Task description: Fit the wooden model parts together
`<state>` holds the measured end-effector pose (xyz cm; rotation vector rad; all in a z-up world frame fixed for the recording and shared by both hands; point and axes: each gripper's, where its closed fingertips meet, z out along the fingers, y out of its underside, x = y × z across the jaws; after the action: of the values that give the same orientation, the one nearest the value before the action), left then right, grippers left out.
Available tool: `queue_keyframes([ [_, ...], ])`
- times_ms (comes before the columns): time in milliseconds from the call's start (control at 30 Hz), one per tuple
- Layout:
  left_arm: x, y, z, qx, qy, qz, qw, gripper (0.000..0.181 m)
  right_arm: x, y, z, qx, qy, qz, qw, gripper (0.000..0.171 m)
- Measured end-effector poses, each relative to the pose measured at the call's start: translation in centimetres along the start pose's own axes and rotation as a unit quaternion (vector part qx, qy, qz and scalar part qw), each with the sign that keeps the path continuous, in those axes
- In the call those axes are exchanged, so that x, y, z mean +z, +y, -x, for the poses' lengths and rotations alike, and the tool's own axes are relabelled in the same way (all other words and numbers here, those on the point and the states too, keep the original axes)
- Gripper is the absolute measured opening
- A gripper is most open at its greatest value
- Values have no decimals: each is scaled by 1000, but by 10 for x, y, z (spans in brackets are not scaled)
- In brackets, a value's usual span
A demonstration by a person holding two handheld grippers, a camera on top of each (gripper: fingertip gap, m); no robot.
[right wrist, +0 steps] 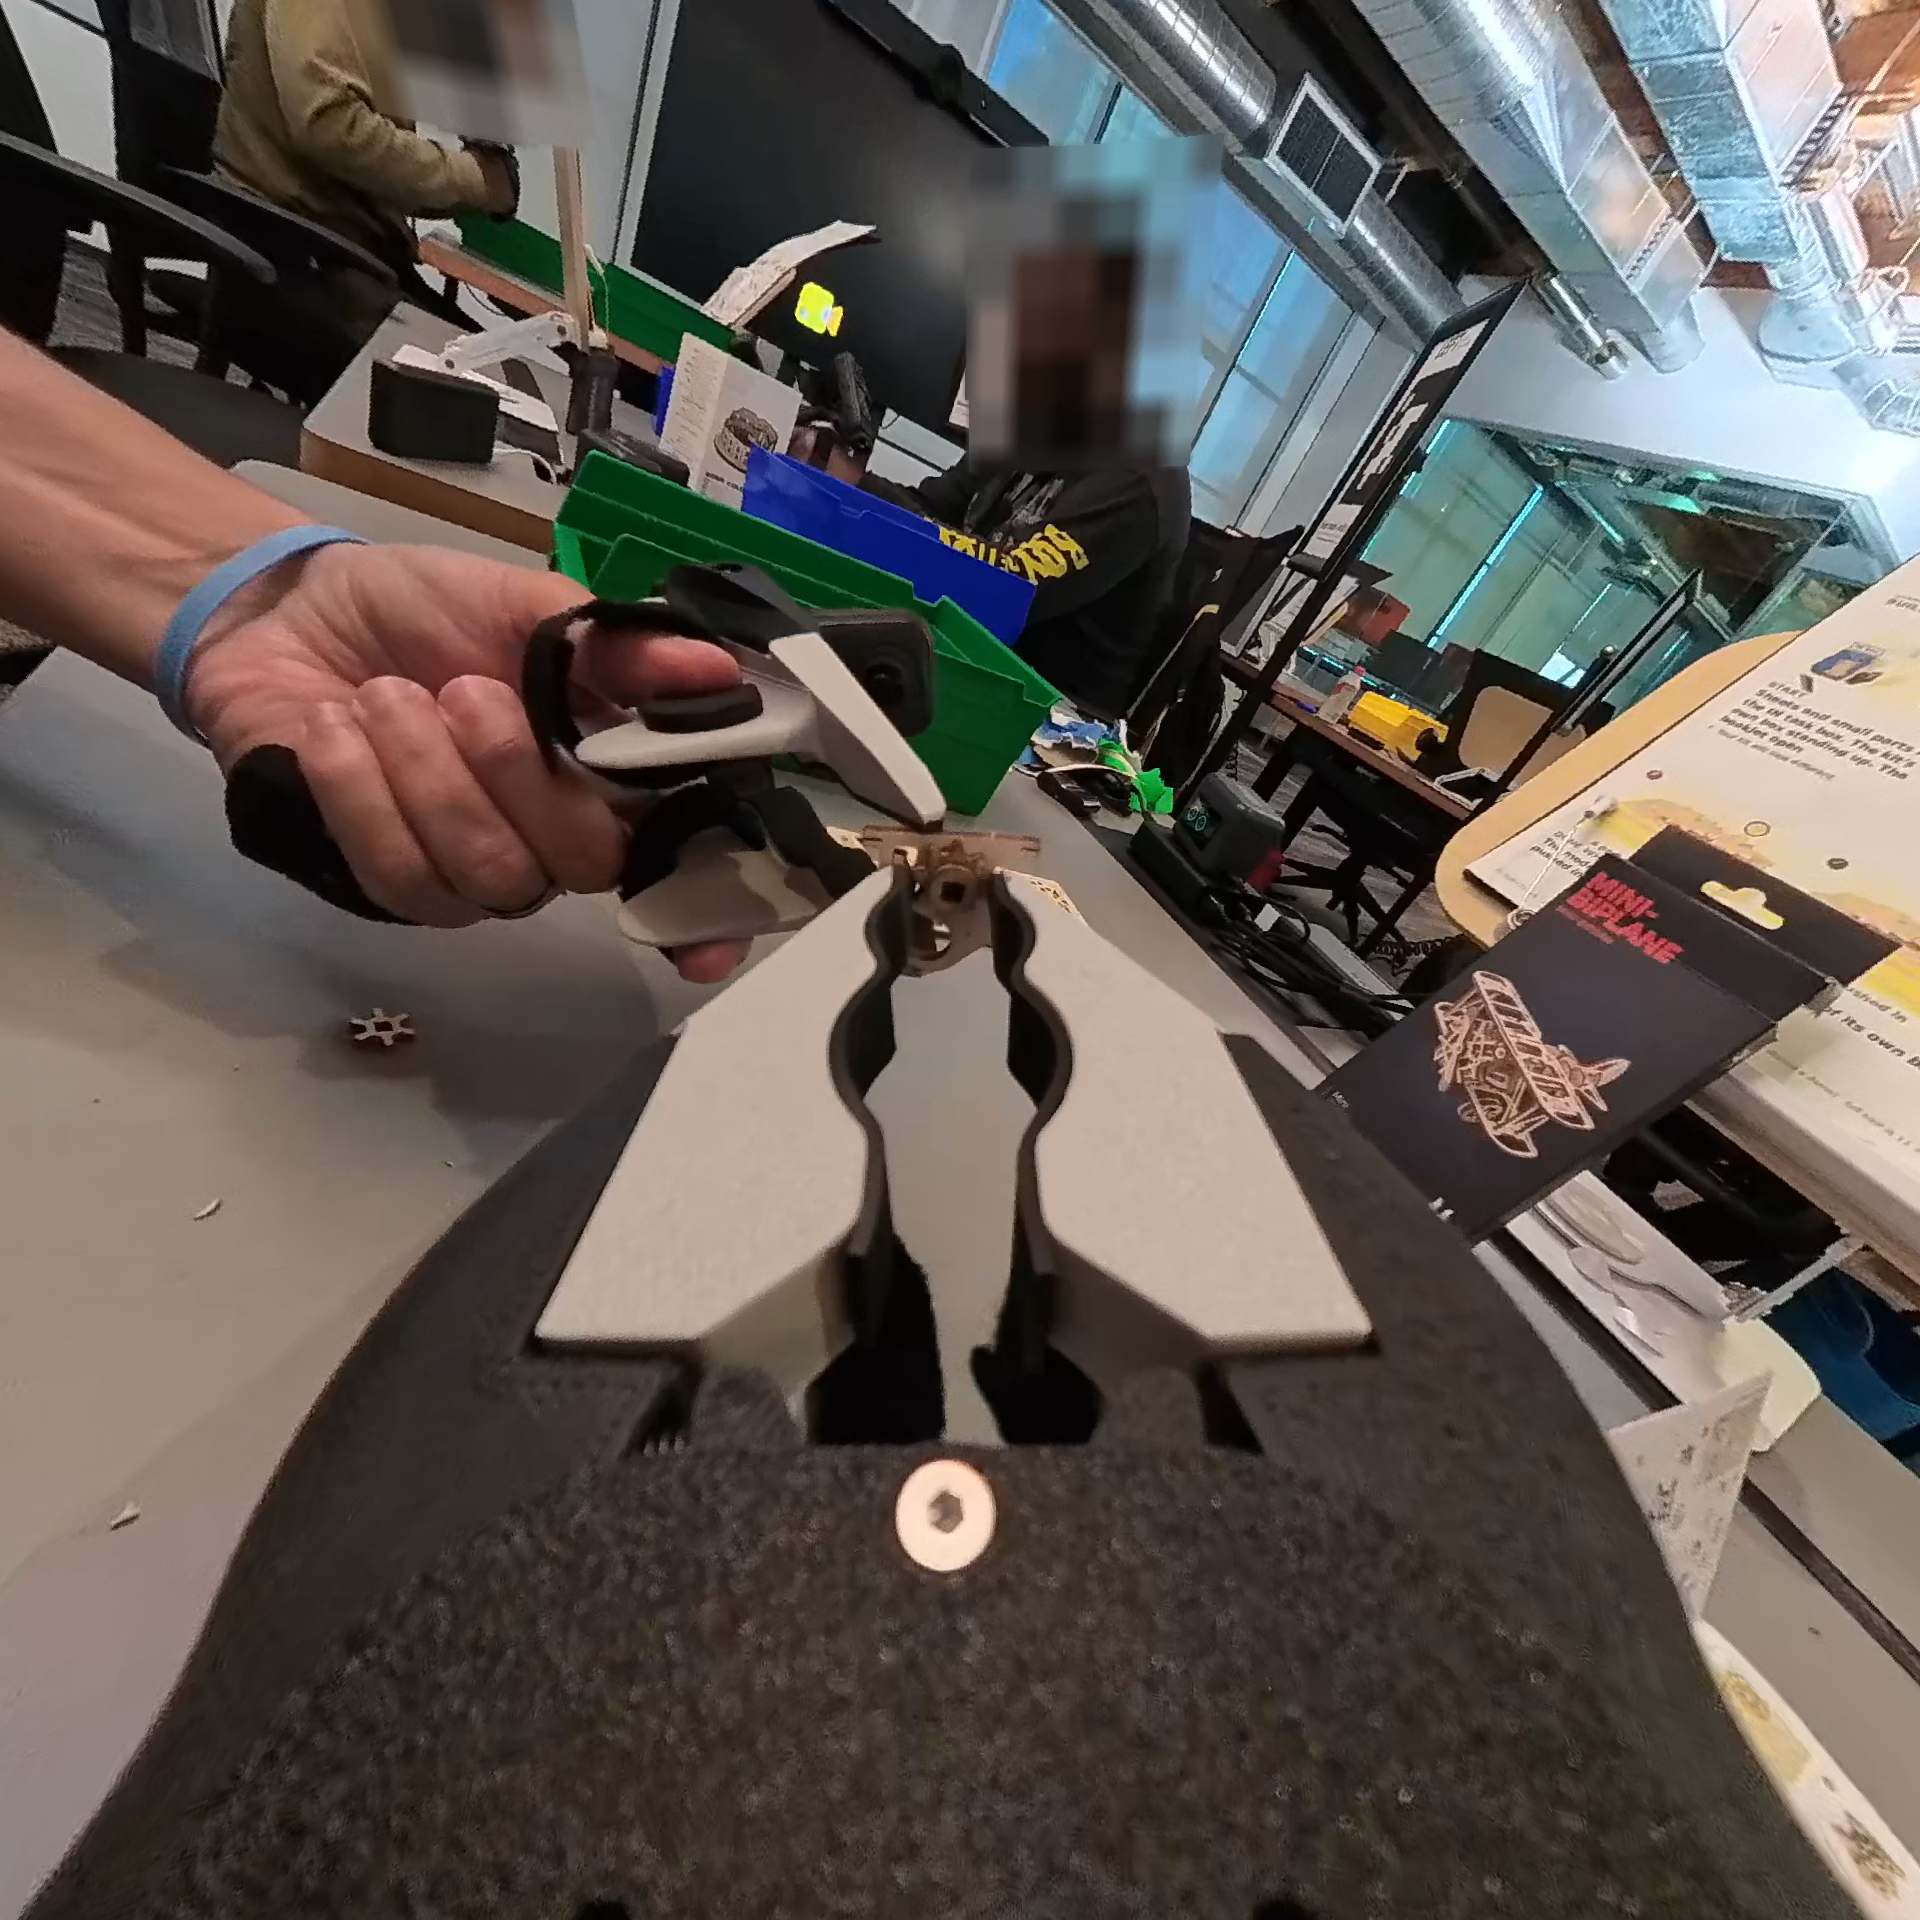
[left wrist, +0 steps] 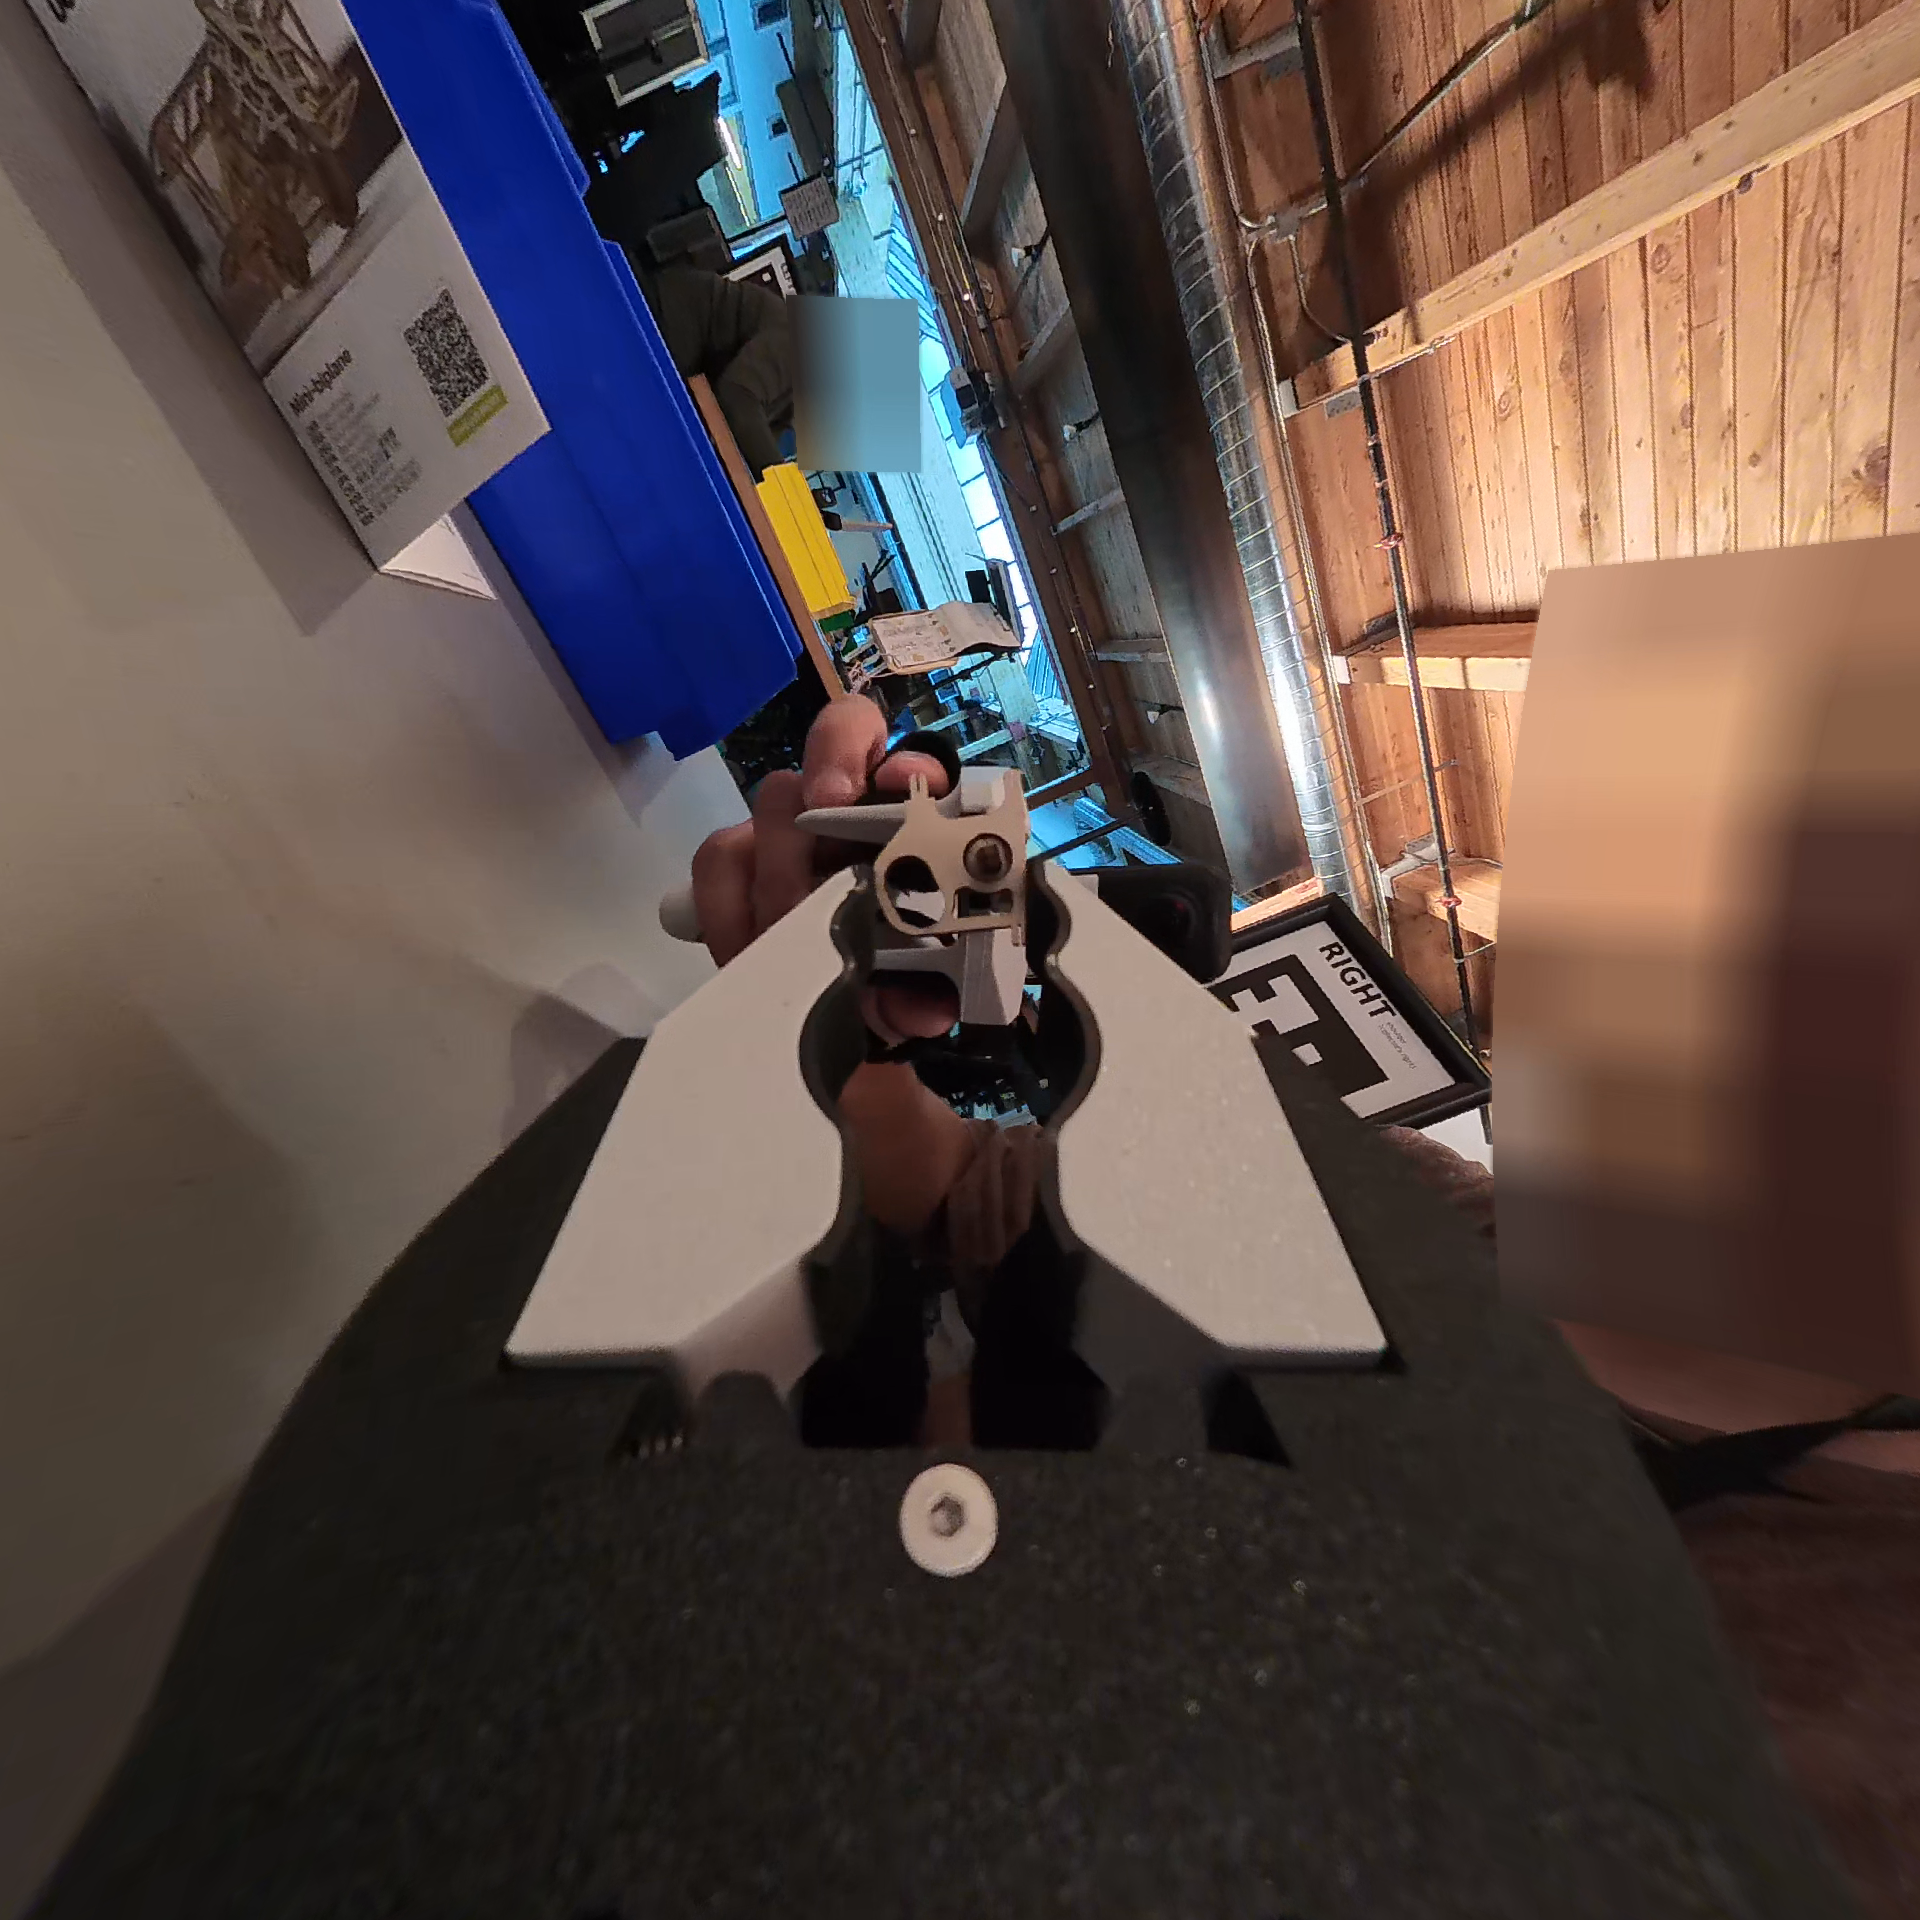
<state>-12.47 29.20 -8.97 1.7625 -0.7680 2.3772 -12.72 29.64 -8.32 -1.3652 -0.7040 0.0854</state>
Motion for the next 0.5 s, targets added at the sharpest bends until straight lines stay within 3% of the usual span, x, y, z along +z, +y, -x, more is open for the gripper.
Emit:
queue_keyframes([
  [500,-4,-3,3,-10,-3,-6,1000,26,1,6,0,11,0,13,1000,16],
])
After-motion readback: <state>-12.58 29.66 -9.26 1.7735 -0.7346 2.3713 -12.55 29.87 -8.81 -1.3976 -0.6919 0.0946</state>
